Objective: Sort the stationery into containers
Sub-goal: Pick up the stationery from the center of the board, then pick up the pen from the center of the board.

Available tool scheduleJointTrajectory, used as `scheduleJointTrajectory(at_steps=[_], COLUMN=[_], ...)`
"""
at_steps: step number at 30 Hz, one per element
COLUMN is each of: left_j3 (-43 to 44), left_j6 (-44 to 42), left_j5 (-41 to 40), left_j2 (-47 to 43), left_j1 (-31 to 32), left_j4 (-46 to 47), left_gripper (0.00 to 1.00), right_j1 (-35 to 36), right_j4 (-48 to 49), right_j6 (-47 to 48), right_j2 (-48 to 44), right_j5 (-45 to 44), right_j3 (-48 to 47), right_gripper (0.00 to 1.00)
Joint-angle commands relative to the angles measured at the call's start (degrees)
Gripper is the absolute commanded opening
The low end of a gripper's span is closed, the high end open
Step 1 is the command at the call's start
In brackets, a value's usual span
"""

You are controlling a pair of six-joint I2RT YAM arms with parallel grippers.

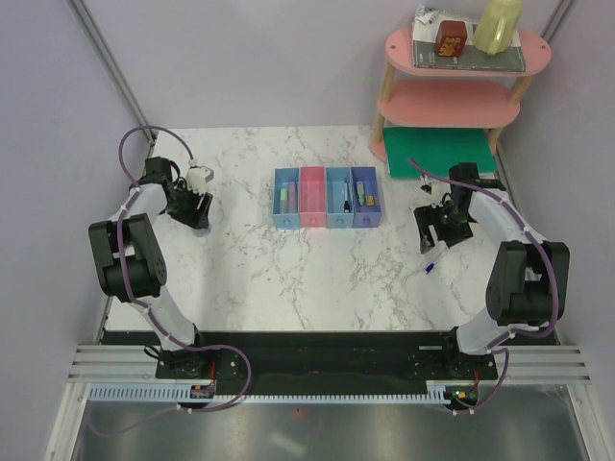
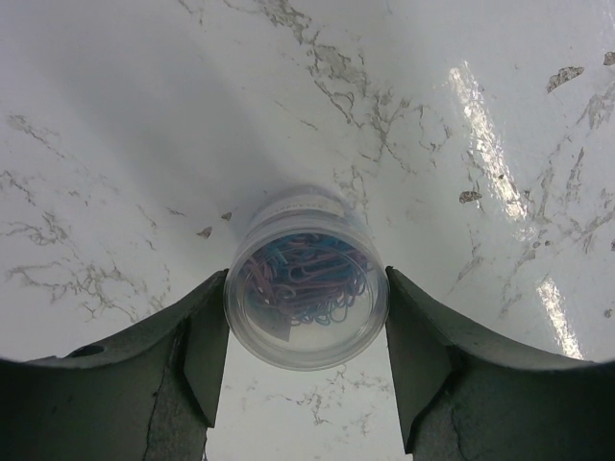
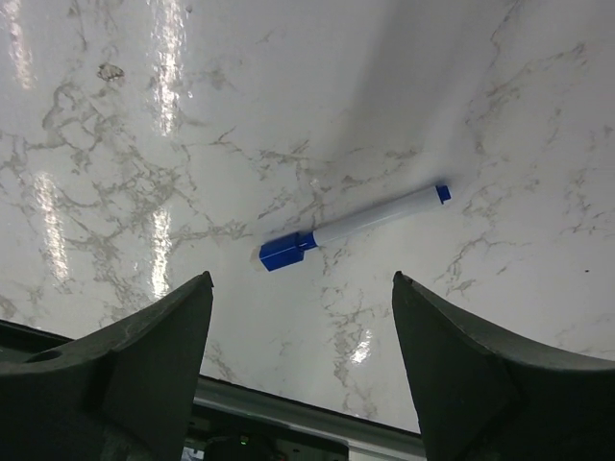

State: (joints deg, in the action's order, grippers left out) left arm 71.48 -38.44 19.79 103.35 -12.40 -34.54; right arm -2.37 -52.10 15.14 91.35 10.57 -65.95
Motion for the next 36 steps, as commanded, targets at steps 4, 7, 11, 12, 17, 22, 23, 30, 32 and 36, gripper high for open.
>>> scheduleJointTrajectory(at_steps=[4, 7, 11, 12, 17, 22, 23, 30, 32, 36], left_j3=[0.1, 1.1, 3.0, 3.4, 3.9, 3.8, 3.8, 4.5, 4.5, 4.4], left_j6=[-0.7, -1.2, -1.6, -1.6, -1.6, -1.9, -1.9, -1.3, -0.9, -0.5], left_j5=[1.7, 1.1, 0.4, 0.5, 0.2, -0.7, -0.8, -0.6, -0.3, 0.2], left_j2=[-5.4, -6.8, -8.4, -8.9, -11.4, -13.5, -13.8, -16.1, -16.4, -16.7], left_j1=[0.0, 0.2, 0.2, 0.3, 0.5, 0.7, 0.7, 0.7, 1.0, 1.2], left_j4=[-1.3, -2.8, -5.9, -6.2, -8.3, -10.5, -10.7, -12.1, -12.4, -12.5], left_gripper=[0.27, 0.17, 0.06, 0.06, 0.02, 0.02, 0.02, 0.02, 0.02, 0.02], right_j1=[-0.1, -0.1, 0.0, 0.1, 2.0, 9.2, 10.0, 11.6, 11.6, 11.4], right_j4=[-5.9, -5.7, -7.7, -8.2, -9.9, -7.1, -6.2, -3.6, -3.5, -2.9], right_j6=[17.2, 27.8, 38.9, 40.4, 50.0, 57.5, 58.4, 56.1, 55.6, 50.5], right_j2=[1.1, 0.1, 0.1, 0.1, -0.6, -5.4, -6.3, -6.0, -5.0, -2.9], right_j5=[-3.7, -5.8, -6.2, -5.9, -7.7, -12.8, -13.6, -13.3, -13.3, -12.2], right_j3=[-1.6, -0.7, -3.2, -4.4, -3.2, 5.2, 6.4, 6.2, 6.1, 4.1], right_gripper=[0.82, 0.85, 0.86, 0.86, 0.86, 0.86, 0.86, 0.85, 0.85, 0.85])
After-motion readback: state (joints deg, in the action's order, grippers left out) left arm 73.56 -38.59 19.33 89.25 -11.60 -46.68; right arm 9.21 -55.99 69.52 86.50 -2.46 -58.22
